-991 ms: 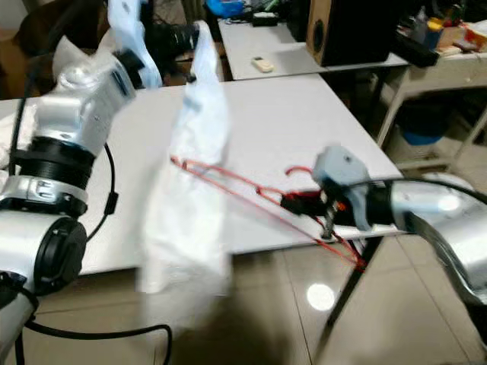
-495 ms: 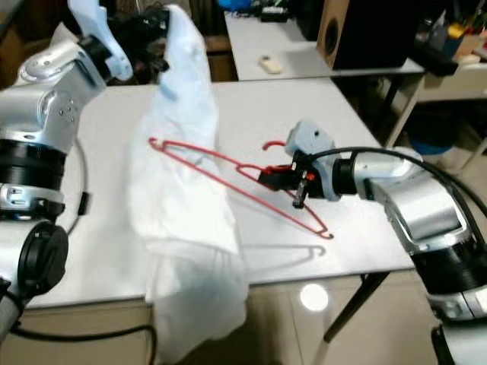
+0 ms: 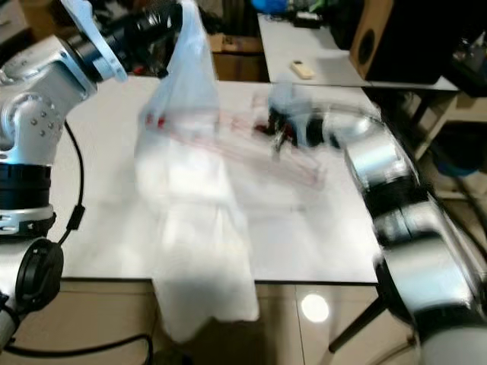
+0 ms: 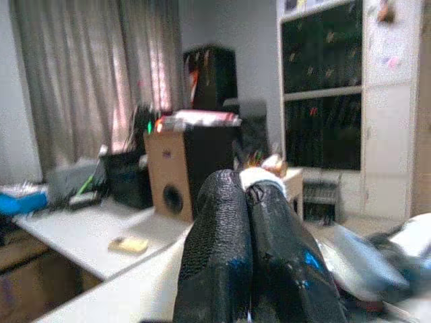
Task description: Hang hanger
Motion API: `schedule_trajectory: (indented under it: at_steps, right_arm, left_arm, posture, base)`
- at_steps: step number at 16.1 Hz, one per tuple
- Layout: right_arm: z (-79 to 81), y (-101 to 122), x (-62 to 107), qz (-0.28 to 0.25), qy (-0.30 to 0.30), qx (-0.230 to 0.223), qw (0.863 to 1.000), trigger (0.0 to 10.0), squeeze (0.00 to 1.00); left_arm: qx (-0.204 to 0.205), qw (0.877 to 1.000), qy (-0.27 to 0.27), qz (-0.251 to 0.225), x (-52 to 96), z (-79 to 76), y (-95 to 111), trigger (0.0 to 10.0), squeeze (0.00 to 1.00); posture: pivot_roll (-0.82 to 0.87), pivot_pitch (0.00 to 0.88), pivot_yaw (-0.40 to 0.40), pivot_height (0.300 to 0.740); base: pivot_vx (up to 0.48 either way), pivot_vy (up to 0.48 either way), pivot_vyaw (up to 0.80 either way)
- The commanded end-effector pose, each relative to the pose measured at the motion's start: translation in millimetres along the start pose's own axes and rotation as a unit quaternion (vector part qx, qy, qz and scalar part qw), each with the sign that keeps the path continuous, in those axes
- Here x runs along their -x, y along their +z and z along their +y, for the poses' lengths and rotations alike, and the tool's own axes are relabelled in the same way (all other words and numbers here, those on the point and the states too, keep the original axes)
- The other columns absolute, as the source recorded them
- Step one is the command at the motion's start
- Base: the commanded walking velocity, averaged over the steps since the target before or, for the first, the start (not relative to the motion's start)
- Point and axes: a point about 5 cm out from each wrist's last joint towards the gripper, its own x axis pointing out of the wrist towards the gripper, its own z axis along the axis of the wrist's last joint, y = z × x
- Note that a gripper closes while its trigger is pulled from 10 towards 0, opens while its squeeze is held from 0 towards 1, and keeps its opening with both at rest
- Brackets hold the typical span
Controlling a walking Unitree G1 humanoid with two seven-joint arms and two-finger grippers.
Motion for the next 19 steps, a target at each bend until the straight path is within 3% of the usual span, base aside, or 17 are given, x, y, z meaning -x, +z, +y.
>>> schedule_trajectory:
  at_steps: [1,2,4,5,6,8,10,11,12,14,18,19]
  right_arm:
    - [-23.5,9.2,9.9,-0.025,-0.087,0.001,0.996,10.0,0.00]
    - [-56.5,42.1,24.1,-0.104,-0.219,-0.009,0.970,10.0,0.00]
    - [-75.9,62.7,40.3,-0.172,-0.290,-0.021,0.941,10.0,0.00]
    - [-77.5,65.3,42.2,-0.182,-0.299,-0.007,0.937,10.0,0.00]
    - [-70.4,58.8,35.3,-0.176,-0.269,-0.005,0.947,10.0,0.00]
    - [-36.9,18.9,11.6,-0.114,-0.133,0.001,0.985,10.0,0.00]
    - [-5.7,-29.3,6.0,-0.056,-0.036,-0.001,0.998,10.0,0.00]
    - [8.6,-53.6,8.6,-0.031,0.002,-0.015,0.999,10.0,0.00]
    - [25.0,-85.1,18.9,0.001,0.035,-0.023,0.999,10.0,0.00]
    - [32.9,-111.4,37.9,0.035,0.054,-0.021,0.998,10.0,0.00]
    - [23.9,-115.1,82.2,0.061,0.115,0.018,0.991,10.0,0.00]
    - [25.5,-112.5,100.2,0.073,0.151,0.029,0.985,10.0,0.00]
  left_arm:
    - [-0.008,0.999,-0.018,-0.033,-2.9,-5.9,17.6,10.0,0.00]
    - [0.003,0.998,-0.021,-0.067,-2.1,-8.2,29.4,10.0,0.00]
    - [0.016,0.996,-0.011,-0.088,-1.8,-7.6,35.1,10.0,0.00]
    - [0.019,0.996,-0.003,-0.084,-2.2,-7.4,31.7,10.0,0.00]
    - [0.018,0.998,0.005,-0.065,-3.6,-7.9,21.4,10.0,0.00]
    - [0.019,0.999,0.036,-0.019,-12.9,-12.9,-8.3,10.0,0.00]
    - [0.039,0.998,0.022,0.032,-24.4,-30.6,-49.3,10.0,0.00]
    - [0.029,0.997,0.021,0.071,-28.3,-40.4,-73.8,10.0,0.00]
    - [0.022,0.991,0.020,0.128,-27.9,-53.0,-110.9,10.0,0.00]
    - [-0.016,0.982,0.030,0.187,-21.8,-58.1,-144.6,10.0,0.00]
    - [-0.071,0.972,0.084,0.206,-23.5,-34.9,-155.5,10.0,0.00]
    - [-0.107,0.965,0.128,0.203,-27.7,-18.3,-149.7,10.0,0.00]
  posture:
    - [0.05,0.000,-0.009,0.740]
    - [0.06,0.000,-0.016,0.740]
    - [0.07,0.000,-0.021,0.740]
    - [0.07,0.000,-0.019,0.740]
    - [0.06,0.000,-0.013,0.740]
    - [0.06,0.000,-0.008,0.740]
    - [0.06,0.000,0.000,0.740]
    - [0.06,0.000,0.004,0.740]
    - [0.06,0.000,0.007,0.740]
    - [0.04,0.000,0.030,0.740]
    - [0.00,0.000,0.090,0.740]
    - [-0.01,0.000,0.100,0.740]
  base:
    - [0.000,0.000,0.00]
    - [0.000,0.000,0.00]
    - [0.000,0.000,0.00]
    - [0.000,0.000,0.00]
    - [0.000,0.000,0.00]
    - [0.000,0.000,0.00]
    - [0.000,0.000,0.00]
    - [0.000,0.000,0.00]
    - [0.000,0.000,0.00]
    - [0.000,0.000,0.00]
    - [0.000,0.000,0.00]
    - [0.000,0.000,0.00]
